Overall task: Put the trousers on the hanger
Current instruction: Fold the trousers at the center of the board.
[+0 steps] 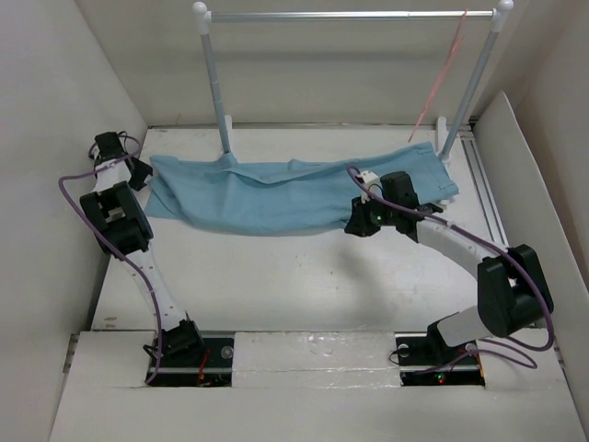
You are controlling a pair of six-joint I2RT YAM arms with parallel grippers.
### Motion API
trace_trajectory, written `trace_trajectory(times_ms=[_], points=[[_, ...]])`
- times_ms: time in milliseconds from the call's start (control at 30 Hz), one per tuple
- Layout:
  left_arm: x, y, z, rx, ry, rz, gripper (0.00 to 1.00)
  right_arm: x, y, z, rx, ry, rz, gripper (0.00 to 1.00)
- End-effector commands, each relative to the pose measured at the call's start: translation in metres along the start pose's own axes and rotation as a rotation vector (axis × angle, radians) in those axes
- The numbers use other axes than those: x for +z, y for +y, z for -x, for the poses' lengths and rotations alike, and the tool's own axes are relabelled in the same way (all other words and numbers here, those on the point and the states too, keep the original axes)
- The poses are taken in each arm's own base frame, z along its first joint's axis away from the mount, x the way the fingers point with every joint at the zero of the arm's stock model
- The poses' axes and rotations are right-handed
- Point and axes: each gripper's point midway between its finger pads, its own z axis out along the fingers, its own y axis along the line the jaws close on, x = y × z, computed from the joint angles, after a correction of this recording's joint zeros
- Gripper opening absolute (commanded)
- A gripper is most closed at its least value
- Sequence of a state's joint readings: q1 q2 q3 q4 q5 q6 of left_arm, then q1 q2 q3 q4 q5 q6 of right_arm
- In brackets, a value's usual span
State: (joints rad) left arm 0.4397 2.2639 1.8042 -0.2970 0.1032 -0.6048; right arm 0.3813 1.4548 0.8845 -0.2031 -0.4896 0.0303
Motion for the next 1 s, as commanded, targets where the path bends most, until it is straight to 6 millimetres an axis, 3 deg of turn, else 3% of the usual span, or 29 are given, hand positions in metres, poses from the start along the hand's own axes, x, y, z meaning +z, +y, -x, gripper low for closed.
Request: trace_trajectory(times_ms=[0,133,233,333,400,467,500,567,600,667,700,733,967], points=[[0.002,0.004,-0.007,-0.009,0.019,-0.01,0.33,-0.002,0.003,0.024,-0.038,-0.05,-0.003,0.18],[0.0,0.009,-0.019,-0.007,0.024,-0.031,0.35,0.003,0.001,0.022,-0.034,-0.042,0.0,0.18],[0.006,0.009,-0.022,-0.005,0.042,-0.035,0.3,0.006,0.004,0.021,-0.038,-0.036,0.011,0.18],[0.007,0.005,-0.018,-0.021,0.036,-0.041,0.03,0.007,0.004,0.022,-0.04,-0.034,0.015,0.18],[0.003,0.002,-0.015,-0.034,0.031,-0.044,0.0,0.007,0.004,0.022,-0.04,-0.034,0.017,0.18],[-0.007,-0.002,-0.007,-0.032,0.008,-0.047,0.0,0.008,0.004,0.022,-0.043,-0.03,0.021,0.18],[-0.025,-0.006,0.004,-0.028,-0.031,-0.043,0.0,0.01,0.008,0.022,-0.052,-0.027,0.037,0.18],[-0.031,-0.001,0.007,-0.027,-0.048,-0.011,0.0,0.013,0.009,0.019,-0.048,-0.018,0.048,0.18],[-0.046,-0.004,0.014,-0.025,-0.075,-0.011,0.0,0.013,0.01,0.019,-0.046,-0.017,0.053,0.18],[-0.059,0.007,0.014,-0.024,-0.097,0.044,0.0,0.016,0.013,0.016,-0.088,-0.008,0.071,0.18],[-0.074,0.003,0.018,-0.025,-0.117,0.029,0.0,0.017,0.012,0.013,-0.089,-0.004,0.074,0.17],[-0.074,0.017,0.012,-0.024,-0.124,0.074,0.0,0.017,0.012,0.011,-0.09,-0.003,0.077,0.17],[-0.08,0.061,-0.012,-0.047,-0.088,0.252,0.0,0.019,0.015,0.006,-0.112,0.01,0.109,0.17]])
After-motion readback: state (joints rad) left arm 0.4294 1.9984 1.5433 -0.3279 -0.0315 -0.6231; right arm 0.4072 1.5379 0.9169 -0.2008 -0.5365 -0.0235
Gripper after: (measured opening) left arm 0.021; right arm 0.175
